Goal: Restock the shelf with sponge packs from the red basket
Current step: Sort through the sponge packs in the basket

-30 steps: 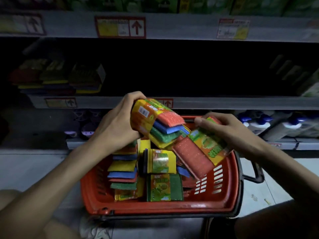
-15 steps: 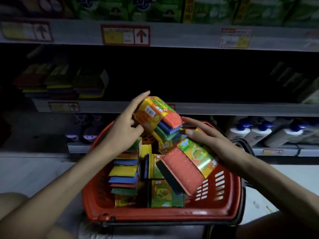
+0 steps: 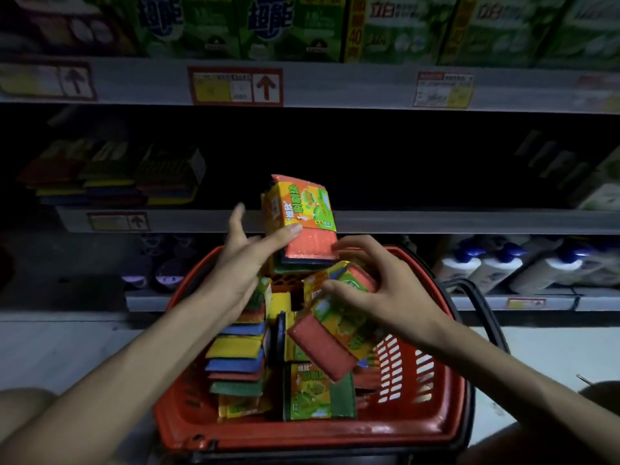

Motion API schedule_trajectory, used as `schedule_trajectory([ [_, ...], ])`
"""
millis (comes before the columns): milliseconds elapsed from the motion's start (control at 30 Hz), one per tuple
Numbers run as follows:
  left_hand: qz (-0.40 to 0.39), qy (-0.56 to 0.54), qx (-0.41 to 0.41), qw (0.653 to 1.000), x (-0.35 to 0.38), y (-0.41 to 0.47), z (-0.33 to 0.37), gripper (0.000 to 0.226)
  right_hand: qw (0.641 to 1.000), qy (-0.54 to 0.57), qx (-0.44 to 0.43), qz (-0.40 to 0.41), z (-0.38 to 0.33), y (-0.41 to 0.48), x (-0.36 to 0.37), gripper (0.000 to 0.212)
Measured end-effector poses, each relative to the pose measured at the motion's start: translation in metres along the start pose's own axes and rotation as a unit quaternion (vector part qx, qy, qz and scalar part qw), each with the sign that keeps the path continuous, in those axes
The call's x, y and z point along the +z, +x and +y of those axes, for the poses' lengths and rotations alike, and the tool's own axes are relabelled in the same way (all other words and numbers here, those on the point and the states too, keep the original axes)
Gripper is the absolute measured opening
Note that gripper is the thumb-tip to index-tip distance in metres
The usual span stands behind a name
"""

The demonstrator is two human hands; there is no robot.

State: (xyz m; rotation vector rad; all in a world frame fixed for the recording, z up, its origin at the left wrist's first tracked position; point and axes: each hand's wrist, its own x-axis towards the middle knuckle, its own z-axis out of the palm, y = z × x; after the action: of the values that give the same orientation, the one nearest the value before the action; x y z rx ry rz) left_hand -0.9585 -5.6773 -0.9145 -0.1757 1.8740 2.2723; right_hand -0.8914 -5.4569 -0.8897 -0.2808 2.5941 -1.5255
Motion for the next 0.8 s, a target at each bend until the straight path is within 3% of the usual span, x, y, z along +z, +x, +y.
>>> schedule_trajectory([
  [167, 0.020, -0.065, -0.066, 0.995, -0.002, 0.000, 0.009, 0.059, 0.997, -0.063, -0.047, -0.026, -0.002, 0.004, 0.005, 0.068],
  [300, -0.020, 0.021, -0.065, 0.997, -0.010, -0.004, 0.008, 0.076, 0.997, -0.052, -0.049, -0.020, -0.005, 0.008, 0.013, 0.069],
  [367, -0.021, 0.023, -0.060, 0.998, -0.015, -0.003, 0.009, 0.072, 0.998, -0.031, -0.043, -0.017, -0.008, 0.012, 0.017, 0.070],
  [567, 0.066, -0.017, -0.037, 0.997, -0.033, 0.004, 0.020, 0.058, 0.996, 0.083, -0.013, 0.014, -0.020, 0.039, 0.038, 0.077],
  [700, 0.139, -0.018, -0.018, 0.990, -0.045, 0.010, 0.028, 0.055, 0.989, 0.150, 0.008, -0.003, -0.035, 0.064, 0.049, 0.051],
  [800, 0.151, 0.008, 0.015, 0.988, -0.056, 0.013, 0.036, 0.047, 0.984, 0.175, 0.015, -0.028, -0.038, 0.081, 0.056, 0.043],
])
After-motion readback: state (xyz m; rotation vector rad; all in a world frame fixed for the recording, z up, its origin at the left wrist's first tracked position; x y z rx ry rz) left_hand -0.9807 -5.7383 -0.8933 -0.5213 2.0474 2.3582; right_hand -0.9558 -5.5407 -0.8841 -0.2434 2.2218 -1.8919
